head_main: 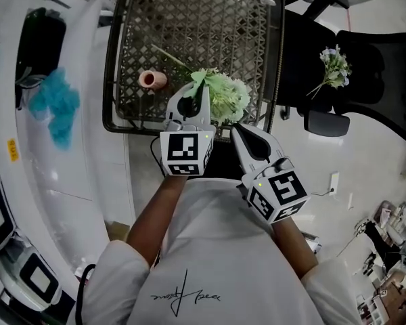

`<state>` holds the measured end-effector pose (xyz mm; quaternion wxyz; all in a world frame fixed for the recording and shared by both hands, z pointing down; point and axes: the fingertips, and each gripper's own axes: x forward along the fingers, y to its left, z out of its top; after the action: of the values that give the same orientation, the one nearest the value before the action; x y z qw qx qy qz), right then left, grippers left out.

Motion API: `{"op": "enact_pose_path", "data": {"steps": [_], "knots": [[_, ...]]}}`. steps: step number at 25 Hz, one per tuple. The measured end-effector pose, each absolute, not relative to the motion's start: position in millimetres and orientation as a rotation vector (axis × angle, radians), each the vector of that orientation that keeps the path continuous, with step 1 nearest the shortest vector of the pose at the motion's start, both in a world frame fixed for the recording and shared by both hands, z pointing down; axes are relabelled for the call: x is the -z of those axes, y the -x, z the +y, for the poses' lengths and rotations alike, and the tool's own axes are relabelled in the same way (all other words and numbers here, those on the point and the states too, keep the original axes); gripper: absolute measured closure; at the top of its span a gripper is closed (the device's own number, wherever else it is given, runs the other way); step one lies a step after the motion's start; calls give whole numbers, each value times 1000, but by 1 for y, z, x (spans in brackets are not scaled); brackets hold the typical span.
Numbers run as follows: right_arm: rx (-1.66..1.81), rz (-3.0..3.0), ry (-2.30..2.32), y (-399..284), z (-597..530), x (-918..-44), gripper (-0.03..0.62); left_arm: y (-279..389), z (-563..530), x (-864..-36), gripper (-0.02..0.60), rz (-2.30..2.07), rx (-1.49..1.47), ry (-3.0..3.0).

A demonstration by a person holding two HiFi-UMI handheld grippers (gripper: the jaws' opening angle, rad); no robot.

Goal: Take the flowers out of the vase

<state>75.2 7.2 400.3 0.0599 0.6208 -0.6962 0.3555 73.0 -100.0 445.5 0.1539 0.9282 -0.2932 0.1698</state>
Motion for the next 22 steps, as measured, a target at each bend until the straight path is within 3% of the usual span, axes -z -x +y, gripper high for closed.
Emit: {"op": "enact_pose_path", "data": {"steps": [22], "knots": [[-1180,-2005,-1896,-85,4,-432,589,-84,-116,-526,575,-719,-706,-2609]]}}
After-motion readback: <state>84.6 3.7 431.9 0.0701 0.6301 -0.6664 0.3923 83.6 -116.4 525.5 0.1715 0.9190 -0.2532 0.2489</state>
